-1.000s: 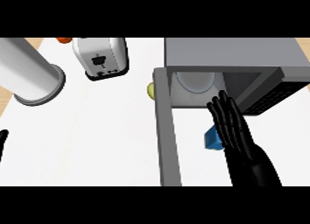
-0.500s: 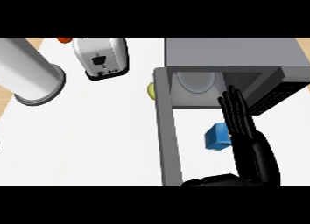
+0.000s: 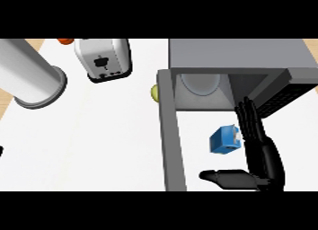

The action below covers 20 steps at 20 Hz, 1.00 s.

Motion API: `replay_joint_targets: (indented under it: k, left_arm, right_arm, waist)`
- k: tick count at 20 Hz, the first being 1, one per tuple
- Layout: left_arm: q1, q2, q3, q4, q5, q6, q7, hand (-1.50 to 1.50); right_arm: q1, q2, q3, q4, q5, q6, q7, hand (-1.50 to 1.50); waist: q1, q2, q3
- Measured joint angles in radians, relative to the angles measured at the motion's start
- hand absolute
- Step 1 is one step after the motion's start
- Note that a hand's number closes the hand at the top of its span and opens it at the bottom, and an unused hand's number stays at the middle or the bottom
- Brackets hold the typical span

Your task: Pick up the milk, place it into the microwave and close the microwave

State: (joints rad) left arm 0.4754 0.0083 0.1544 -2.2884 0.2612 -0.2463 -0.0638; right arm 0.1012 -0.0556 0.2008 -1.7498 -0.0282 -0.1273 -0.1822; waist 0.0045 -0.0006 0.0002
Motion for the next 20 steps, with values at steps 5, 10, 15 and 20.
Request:
replay_joint_targets:
  k: [5, 10, 15, 20]
  left_arm:
    - [0.029, -0.002, 0.016, -0.026, 0.017, -0.015, -0.002, -1.50]
    - [0.039, -0.006, 0.019, -0.039, 0.023, -0.023, 0.008, -1.50]
    - [0.054, -0.004, 0.027, -0.041, 0.038, -0.040, -0.002, -1.50]
    - [0.053, 0.001, 0.034, -0.031, 0.051, -0.043, -0.006, -1.50]
  right_arm:
    - [0.015, -0.034, -0.072, 0.113, -0.040, 0.067, -0.114, -1.50]
    - [0.019, -0.047, -0.101, 0.182, -0.046, 0.115, -0.172, -1.50]
    - [0.019, -0.050, -0.104, 0.238, -0.018, 0.140, -0.244, -1.50]
    - [-0.044, -0.044, -0.134, 0.378, -0.002, 0.159, -0.336, -1.50]
  waist:
    - [0.001, 0.000, 0.000]
    - [0.000, 0.000, 0.000]
    - [0.000, 0.000, 0.000]
    - [0.002, 0.000, 0.000]
